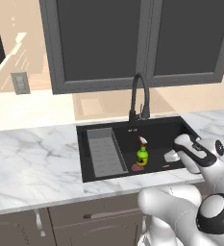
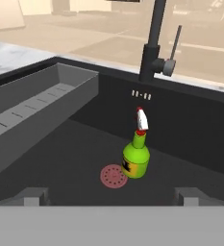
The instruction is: Pick up the bar soap and spray from the sink, and place them back in the cabinet, and close the cabinet doors.
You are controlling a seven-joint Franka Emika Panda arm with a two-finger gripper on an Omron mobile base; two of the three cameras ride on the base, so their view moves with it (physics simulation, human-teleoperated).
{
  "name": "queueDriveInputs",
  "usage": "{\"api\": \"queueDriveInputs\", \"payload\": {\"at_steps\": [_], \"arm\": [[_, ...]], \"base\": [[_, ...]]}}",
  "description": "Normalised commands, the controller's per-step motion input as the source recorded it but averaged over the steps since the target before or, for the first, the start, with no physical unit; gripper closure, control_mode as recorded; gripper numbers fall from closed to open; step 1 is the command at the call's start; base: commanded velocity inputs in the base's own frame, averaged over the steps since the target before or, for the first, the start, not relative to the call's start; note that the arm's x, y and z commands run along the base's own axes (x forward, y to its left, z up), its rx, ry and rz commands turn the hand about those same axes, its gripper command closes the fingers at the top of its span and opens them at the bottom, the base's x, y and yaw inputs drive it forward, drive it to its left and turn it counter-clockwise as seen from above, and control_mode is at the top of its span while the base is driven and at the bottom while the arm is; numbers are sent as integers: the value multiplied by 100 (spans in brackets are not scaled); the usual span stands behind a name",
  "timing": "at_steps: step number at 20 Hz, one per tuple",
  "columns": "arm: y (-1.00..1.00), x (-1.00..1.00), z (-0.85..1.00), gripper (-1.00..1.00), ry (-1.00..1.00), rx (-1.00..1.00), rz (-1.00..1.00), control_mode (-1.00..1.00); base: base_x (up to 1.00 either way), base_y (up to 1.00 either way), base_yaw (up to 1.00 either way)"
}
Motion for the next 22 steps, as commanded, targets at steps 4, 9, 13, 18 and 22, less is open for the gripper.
{"api": "queueDriveInputs", "payload": {"at_steps": [4,9,13,18,22], "arm": [[0,9,-1,-100,0,0,0,-100],[0,14,0,-100,0,0,0,-100],[0,6,-5,-100,0,0,0,-100],[0,8,-13,-100,-1,0,0,-100],[0,3,-11,-100,-4,0,0,-100]], "base": [[0,0,0],[0,0,0],[0,0,0],[0,0,0],[0,0,0]]}}
